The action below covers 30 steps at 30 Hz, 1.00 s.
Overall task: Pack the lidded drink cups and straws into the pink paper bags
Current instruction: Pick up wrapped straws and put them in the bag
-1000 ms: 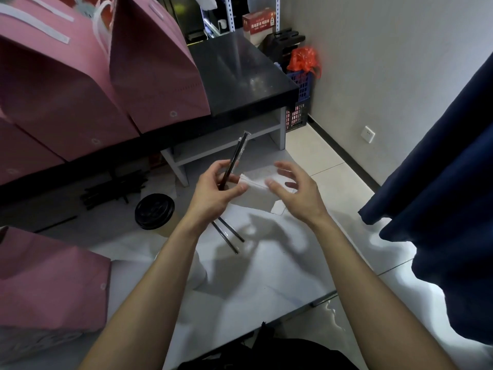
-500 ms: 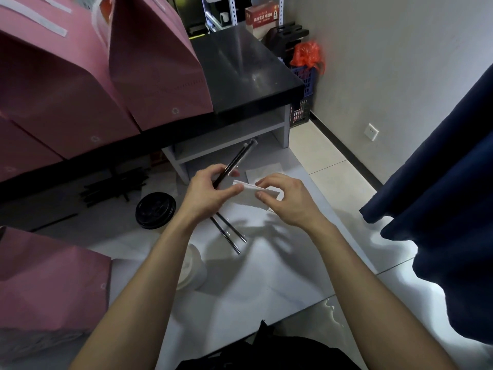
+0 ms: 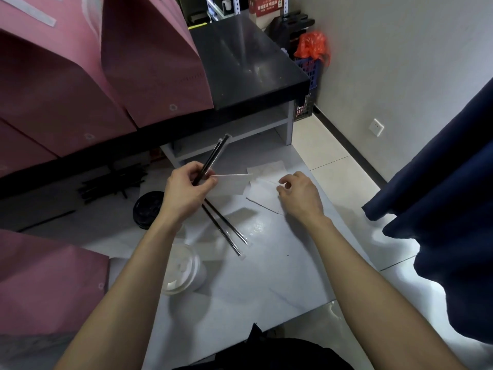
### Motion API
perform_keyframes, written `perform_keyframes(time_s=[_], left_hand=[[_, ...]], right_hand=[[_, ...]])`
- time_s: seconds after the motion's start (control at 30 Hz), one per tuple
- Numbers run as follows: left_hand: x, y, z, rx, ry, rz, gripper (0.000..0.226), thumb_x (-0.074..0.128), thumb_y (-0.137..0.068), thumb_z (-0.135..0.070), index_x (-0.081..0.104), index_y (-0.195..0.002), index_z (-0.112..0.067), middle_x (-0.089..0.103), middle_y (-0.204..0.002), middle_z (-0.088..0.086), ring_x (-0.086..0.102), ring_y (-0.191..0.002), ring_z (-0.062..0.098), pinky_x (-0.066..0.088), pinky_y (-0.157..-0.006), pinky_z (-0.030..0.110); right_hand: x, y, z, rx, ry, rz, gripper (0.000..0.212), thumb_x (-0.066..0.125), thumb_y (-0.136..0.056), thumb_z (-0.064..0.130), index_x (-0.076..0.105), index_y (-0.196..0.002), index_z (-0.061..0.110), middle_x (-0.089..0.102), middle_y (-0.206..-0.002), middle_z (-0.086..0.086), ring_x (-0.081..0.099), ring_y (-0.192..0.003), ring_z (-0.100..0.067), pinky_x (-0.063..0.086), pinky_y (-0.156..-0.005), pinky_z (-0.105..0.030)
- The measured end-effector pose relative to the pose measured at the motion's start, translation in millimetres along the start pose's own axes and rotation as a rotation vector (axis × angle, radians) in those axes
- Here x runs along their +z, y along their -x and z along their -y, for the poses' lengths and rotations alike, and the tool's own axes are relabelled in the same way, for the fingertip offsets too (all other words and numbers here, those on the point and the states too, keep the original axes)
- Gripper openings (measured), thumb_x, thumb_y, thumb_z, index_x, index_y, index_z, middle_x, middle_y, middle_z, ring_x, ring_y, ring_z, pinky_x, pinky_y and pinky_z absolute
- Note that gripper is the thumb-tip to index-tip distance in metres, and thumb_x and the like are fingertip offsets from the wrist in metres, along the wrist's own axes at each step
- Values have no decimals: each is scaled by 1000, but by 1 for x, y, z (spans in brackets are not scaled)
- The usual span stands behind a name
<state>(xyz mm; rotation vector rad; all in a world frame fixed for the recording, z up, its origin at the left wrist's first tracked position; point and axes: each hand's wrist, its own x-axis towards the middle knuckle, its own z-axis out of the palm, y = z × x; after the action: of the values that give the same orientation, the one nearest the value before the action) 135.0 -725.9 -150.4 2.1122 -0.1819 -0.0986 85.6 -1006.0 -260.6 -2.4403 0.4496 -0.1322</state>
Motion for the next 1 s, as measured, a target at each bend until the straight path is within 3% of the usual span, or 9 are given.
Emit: perform_keyframes(time_s=[0.1,0.27,0.47,0.6,0.67,0.77,0.83,0.9,1.0], left_hand=[[-2,1,3,-1,4,-6,11,82,-87,-36,77,-92,-28,78,-87,-2,69,-81,12,55,-80,38],[-3,4,1,1,16,2,7,83,-92,-24,77,-92,-22,78,-89,2,67,-83,14,52,-82,36],[-11,10,0,60,25,78,8,82,-94,-24,75,-90,-23,70,-78,-4,59,-76,11,47,-74,34],[-11,9,-1,100,71,190,11,81,-91,-31,74,-91,-24,61,-70,-14,51,-65,4,42,-62,19],[-6,7,-3,84,136,183,11,82,-91,-30,74,-91,-22,61,-69,-15,49,-59,1,40,-56,13],[-2,2,-2,28,195,141,14,84,-87,-31,76,-92,-22,64,-71,-14,52,-57,-2,39,-54,12],[-1,0,-1,-6,196,106,14,85,-84,-32,77,-92,-23,68,-70,-13,54,-55,-3,41,-54,12],[1,0,1,-30,216,90,16,85,-81,-34,78,-91,-25,70,-70,-12,56,-54,-3,42,-53,12],[5,4,5,-85,219,27,33,87,-79,-53,75,-101,-33,77,-89,-12,69,-74,1,53,-67,23]], right_hand=[[3,-12,2,41,85,52,29,63,-104,30,72,-127,14,61,-128,-7,66,-107,-30,56,-96,-42],[-2,-21,7,80,73,92,6,66,-95,19,72,-96,19,59,-115,-4,64,-99,-29,58,-89,-42],[-20,-9,17,36,-197,-30,0,73,-89,25,73,-89,25,69,-102,7,66,-92,-13,48,-81,-27],[-38,3,40,-4,-504,-15,6,81,-92,22,75,-91,23,76,-89,14,69,-79,5,51,-77,-13],[-44,10,56,-42,-595,51,8,81,-94,16,74,-91,16,74,-81,6,65,-69,-2,50,-72,-15],[-51,24,74,-75,-772,179,12,78,-99,16,71,-97,6,63,-74,-7,52,-69,-16,45,-68,-29],[-53,33,80,-77,-844,235,17,78,-99,26,72,-102,10,63,-74,-10,54,-73,-21,46,-72,-35],[-52,41,84,-92,-817,283,24,85,-93,33,73,-107,18,69,-74,-6,59,-71,-20,45,-68,-31],[-45,46,86,-80,-717,267,18,87,-90,19,76,-104,25,81,-84,-6,70,-72,-15,52,-67,-27]])
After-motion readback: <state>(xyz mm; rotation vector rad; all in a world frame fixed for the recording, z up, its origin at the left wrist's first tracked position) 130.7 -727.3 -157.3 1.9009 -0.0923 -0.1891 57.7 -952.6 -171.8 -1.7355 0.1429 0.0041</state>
